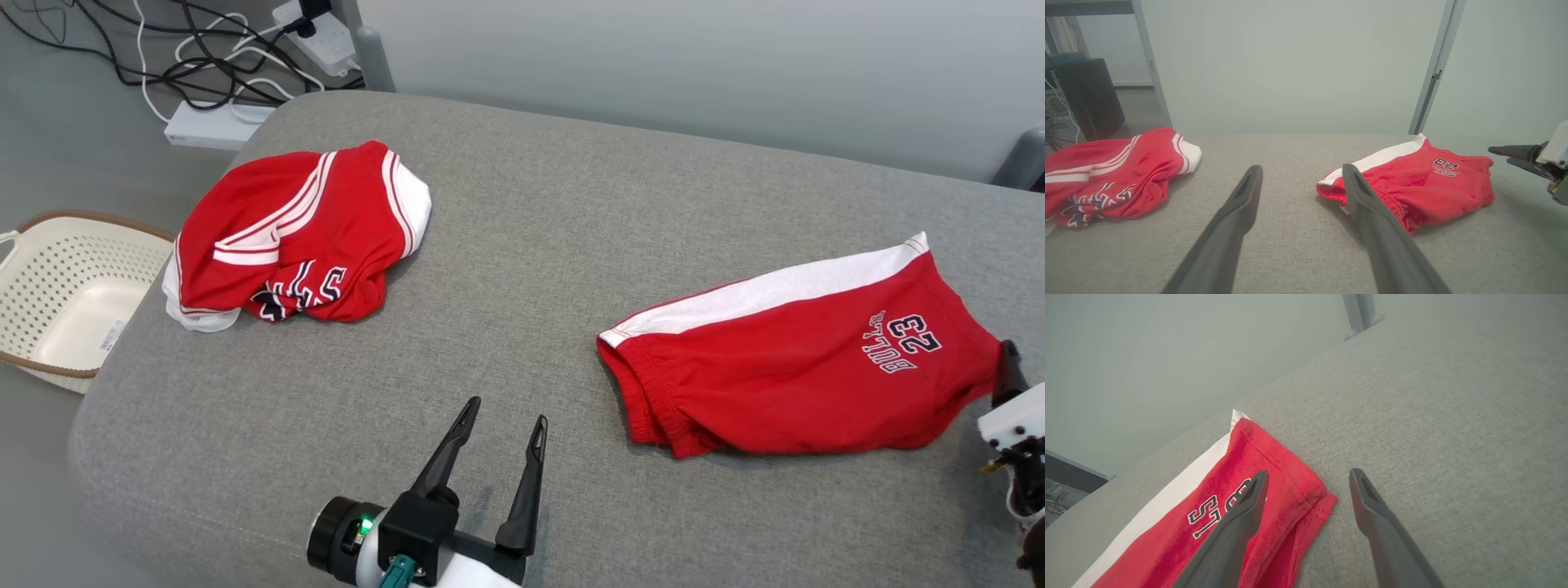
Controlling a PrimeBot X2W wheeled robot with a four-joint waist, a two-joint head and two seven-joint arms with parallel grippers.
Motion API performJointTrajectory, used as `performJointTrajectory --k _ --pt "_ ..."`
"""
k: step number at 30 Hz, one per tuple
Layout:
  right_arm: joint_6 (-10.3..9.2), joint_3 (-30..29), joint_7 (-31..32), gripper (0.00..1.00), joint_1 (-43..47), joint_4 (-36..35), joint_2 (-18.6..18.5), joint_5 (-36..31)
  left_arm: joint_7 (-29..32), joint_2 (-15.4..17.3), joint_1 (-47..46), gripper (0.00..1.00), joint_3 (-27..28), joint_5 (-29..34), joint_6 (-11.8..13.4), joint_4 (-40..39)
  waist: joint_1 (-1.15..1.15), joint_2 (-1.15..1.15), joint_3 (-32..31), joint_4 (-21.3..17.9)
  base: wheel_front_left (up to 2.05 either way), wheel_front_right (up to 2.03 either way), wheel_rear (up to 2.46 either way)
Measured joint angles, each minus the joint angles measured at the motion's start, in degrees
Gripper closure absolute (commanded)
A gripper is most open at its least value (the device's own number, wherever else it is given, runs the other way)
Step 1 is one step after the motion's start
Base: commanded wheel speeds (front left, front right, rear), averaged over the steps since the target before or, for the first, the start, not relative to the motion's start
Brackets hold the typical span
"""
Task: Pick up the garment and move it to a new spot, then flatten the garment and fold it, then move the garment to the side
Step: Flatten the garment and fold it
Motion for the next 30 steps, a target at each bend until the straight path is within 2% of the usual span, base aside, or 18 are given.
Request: performJointTrajectory --k 4,12,13,14,15,16,22,30 --pt "0.00 -2.40 2.25 0.00 -4.21 6.11 -2.09 0.00 0.00 -0.04 -0.20 0.00 -1.30 0.80 -0.82 0.27 0.00 0.00 1.26 1.41 0.00 0.00 0.00" --pt "0.00 -5.21 8.26 0.00 -5.43 7.84 -1.44 -3.89 0.00 -0.02 -1.87 0.00 -1.81 1.27 -1.59 0.83 0.00 0.00 2.27 2.01 0.00 0.00 0.00" --pt "0.00 -5.55 8.90 0.21 -5.43 7.82 -1.37 -4.81 0.00 -0.02 -2.12 0.00 -1.89 1.44 -1.74 0.98 0.00 0.00 2.26 1.92 0.00 0.00 0.00" --pt "0.00 -5.88 9.40 0.57 -5.43 7.80 -1.26 -5.66 0.00 -0.02 -2.33 0.00 -1.88 1.60 -1.74 1.07 0.00 0.00 2.22 1.83 0.00 0.00 0.00" --pt "0.00 -6.53 9.53 0.74 -5.43 7.80 -1.08 -6.32 0.00 -0.03 -2.42 0.00 -1.87 1.62 -1.74 1.08 0.00 0.00 2.17 1.72 0.00 0.00 0.00" --pt "0.00 -7.15 9.57 1.00 -5.42 7.82 -0.80 -6.92 0.00 -0.03 -2.42 0.00 -1.87 1.62 -1.74 1.12 0.00 0.00 2.13 1.62 0.00 0.00 0.00" --pt "0.00 -8.90 9.88 1.00 -5.44 7.83 0.98 -9.62 0.00 -0.03 -2.42 0.00 -1.86 1.64 -1.75 1.15 0.00 0.00 1.76 1.04 0.00 0.00 0.00" --pt "0.00 -8.93 5.56 1.00 -5.44 7.90 3.71 -11.67 0.00 -0.03 -2.38 0.00 -1.32 1.74 -1.75 1.24 0.00 0.00 1.07 -1.15 0.00 0.00 0.00"
